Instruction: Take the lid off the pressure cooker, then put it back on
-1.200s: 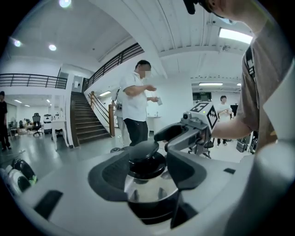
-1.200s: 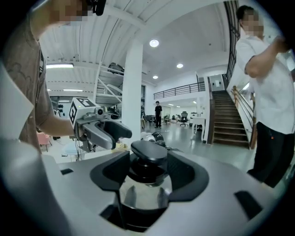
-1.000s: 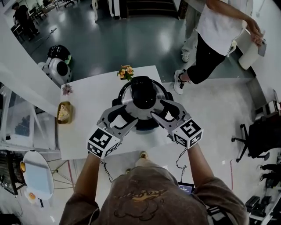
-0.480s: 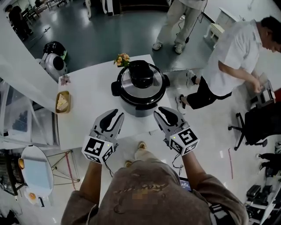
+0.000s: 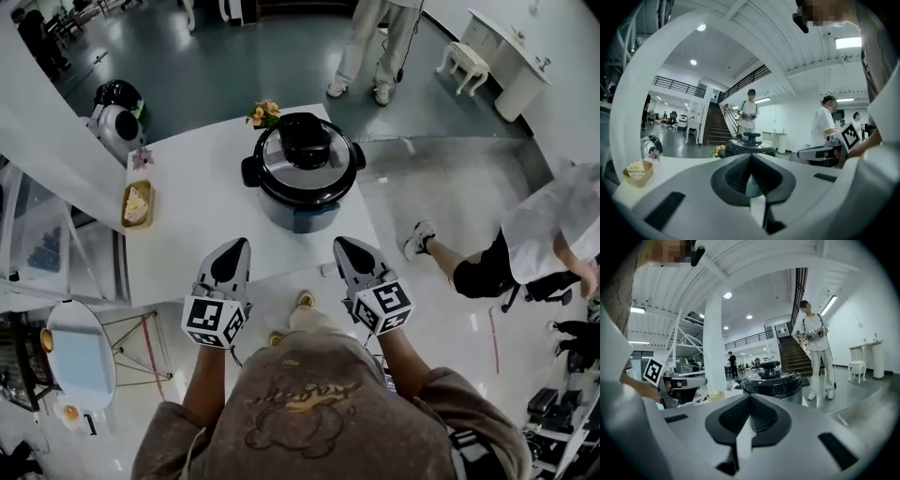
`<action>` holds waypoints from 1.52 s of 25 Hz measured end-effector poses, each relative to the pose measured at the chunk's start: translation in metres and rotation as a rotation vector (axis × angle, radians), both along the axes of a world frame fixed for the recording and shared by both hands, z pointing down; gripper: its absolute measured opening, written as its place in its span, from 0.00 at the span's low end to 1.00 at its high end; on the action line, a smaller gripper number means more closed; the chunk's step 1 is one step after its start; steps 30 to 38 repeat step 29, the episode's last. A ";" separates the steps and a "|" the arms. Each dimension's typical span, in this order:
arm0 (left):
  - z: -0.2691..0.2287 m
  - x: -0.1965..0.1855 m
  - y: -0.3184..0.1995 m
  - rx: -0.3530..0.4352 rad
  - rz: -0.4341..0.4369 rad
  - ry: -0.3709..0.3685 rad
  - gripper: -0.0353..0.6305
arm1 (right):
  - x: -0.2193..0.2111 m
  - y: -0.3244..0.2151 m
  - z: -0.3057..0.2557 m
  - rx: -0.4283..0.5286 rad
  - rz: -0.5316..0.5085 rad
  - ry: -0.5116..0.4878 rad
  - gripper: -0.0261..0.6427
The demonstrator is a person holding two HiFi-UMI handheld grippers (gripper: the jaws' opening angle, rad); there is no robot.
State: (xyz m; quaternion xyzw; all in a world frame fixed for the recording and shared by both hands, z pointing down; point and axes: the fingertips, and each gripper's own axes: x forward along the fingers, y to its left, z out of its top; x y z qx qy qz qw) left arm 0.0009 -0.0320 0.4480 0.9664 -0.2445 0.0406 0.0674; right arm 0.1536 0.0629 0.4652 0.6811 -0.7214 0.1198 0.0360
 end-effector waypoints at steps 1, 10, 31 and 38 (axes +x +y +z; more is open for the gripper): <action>0.000 -0.002 0.000 -0.003 -0.005 0.004 0.06 | 0.000 0.001 0.000 0.002 0.008 0.002 0.03; -0.004 -0.006 -0.002 -0.032 -0.041 0.040 0.06 | 0.001 0.000 -0.003 0.011 0.020 0.013 0.03; -0.004 0.005 -0.002 -0.048 -0.016 0.049 0.06 | 0.005 -0.004 -0.003 0.010 0.025 0.017 0.03; -0.004 0.005 -0.002 -0.048 -0.016 0.049 0.06 | 0.005 -0.004 -0.003 0.010 0.025 0.017 0.03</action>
